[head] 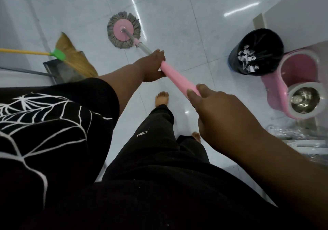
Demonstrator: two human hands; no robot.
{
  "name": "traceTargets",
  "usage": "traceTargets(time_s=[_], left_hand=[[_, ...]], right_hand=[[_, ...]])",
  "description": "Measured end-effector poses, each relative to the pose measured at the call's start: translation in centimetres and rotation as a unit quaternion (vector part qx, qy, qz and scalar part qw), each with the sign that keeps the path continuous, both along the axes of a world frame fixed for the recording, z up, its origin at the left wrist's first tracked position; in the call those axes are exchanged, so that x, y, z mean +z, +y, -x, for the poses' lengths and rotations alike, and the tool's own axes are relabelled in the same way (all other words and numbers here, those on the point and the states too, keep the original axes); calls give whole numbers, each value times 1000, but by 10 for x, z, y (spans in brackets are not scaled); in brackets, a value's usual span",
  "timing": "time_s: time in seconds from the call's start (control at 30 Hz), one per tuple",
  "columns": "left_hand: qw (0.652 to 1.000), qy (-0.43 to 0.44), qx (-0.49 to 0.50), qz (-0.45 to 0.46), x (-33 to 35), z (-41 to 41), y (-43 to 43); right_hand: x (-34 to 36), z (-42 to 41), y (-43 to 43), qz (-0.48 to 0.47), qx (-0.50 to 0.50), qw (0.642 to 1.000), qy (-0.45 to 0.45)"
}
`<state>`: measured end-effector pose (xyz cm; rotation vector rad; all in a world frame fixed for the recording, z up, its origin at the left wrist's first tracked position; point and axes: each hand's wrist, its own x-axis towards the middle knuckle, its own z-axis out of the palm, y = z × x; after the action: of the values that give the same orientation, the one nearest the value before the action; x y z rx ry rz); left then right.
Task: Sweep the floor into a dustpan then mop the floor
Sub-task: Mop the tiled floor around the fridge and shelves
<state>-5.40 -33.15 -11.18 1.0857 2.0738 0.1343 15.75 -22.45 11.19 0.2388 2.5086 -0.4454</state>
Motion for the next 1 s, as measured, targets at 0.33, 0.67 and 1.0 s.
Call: traceTargets(time_s=[0.33,0.67,1.0], left_hand=[[998,-21,-37,-43,23,-125,16],[994,-56,-80,-57,37,-275,19],[992,-53,-104,-52,41,-283,6]], right_hand=[[35,-120,-4,-23,-41,999,-6],[68,-266,-26,-46,-87,994,-55],[70,-275,-43,-58,-61,996,-28]])
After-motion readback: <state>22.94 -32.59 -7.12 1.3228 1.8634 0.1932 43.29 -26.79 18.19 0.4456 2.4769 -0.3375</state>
